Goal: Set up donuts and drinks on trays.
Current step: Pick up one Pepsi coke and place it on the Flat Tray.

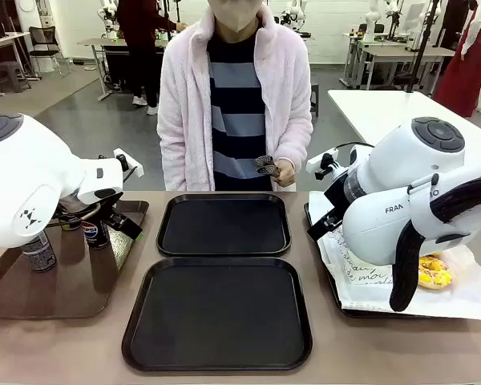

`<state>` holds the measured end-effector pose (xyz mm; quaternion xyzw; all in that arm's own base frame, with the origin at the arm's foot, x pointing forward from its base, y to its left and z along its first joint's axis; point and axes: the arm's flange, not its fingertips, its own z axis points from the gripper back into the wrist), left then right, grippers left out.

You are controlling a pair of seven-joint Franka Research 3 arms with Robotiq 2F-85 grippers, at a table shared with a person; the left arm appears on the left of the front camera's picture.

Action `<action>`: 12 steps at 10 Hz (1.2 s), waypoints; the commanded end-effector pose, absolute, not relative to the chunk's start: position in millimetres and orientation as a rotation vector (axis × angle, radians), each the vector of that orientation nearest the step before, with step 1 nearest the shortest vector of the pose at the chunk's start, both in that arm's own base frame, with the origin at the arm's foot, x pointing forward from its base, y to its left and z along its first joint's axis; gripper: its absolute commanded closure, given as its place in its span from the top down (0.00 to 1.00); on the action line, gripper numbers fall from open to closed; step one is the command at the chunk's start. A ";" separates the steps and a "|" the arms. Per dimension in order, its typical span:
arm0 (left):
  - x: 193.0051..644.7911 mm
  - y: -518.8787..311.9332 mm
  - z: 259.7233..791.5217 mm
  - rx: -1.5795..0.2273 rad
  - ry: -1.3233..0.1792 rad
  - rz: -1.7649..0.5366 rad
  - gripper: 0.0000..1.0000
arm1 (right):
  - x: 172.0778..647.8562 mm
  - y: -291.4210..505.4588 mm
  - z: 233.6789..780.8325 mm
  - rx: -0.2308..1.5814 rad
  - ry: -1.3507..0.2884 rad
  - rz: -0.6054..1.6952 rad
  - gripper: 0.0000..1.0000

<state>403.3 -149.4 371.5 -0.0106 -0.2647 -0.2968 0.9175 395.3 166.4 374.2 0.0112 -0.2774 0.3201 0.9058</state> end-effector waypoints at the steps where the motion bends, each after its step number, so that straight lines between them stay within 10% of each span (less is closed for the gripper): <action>1: 403.3 -149.4 371.4 -0.022 -0.545 -0.611 1.00 | 395.3 166.5 374.2 0.023 -0.573 0.661 1.00; 12: 385.6 -146.1 387.5 0.014 -0.536 -0.691 1.00 | 395.4 166.4 374.2 0.023 -0.573 0.661 1.00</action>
